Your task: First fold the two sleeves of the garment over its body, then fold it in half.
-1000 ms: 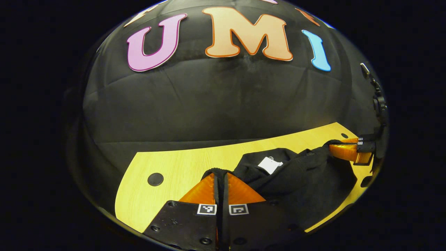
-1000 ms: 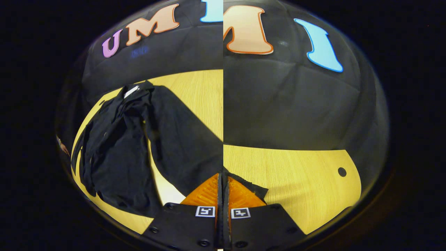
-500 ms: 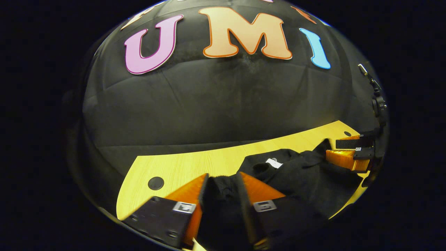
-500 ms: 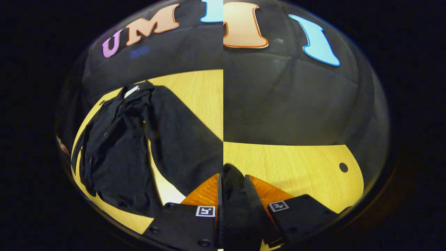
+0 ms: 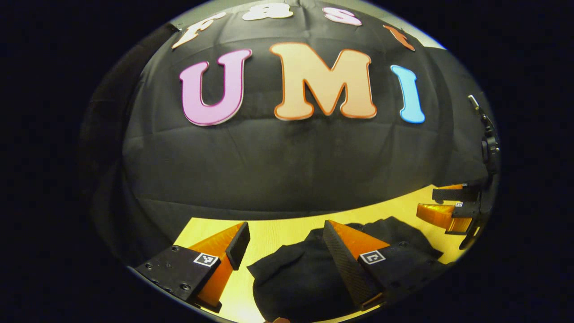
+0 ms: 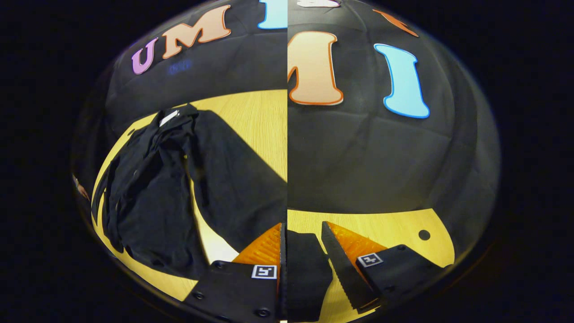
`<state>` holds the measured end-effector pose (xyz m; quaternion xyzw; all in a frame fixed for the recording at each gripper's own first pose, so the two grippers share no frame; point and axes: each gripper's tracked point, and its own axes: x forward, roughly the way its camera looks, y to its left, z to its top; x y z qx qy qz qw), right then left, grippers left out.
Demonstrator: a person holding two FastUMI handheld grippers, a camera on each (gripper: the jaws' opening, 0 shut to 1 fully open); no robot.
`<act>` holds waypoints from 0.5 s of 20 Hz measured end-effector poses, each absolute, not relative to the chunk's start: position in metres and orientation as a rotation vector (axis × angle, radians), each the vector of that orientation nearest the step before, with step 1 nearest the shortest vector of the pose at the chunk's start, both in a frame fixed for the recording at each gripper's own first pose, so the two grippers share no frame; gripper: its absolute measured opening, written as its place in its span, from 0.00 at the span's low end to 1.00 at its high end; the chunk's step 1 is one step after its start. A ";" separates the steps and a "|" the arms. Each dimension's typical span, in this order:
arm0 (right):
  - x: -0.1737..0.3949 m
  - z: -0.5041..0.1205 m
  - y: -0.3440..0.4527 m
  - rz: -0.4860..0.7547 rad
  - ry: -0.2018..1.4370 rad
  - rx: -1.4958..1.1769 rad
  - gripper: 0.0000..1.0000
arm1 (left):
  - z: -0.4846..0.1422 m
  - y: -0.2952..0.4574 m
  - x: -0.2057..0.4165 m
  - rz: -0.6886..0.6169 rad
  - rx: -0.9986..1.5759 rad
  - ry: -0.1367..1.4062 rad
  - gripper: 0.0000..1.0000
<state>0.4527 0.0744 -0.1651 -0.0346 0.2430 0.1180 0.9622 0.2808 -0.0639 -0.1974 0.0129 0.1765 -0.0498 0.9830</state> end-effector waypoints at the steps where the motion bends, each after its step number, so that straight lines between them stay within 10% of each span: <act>1: 0.445 -0.155 0.073 0.243 0.474 -0.076 0.51 | -0.185 -0.065 0.276 -0.098 0.021 0.332 0.98; 10: 0.322 -0.060 0.057 0.285 0.247 -0.011 0.50 | -0.108 -0.066 0.177 -0.042 0.039 0.203 1.00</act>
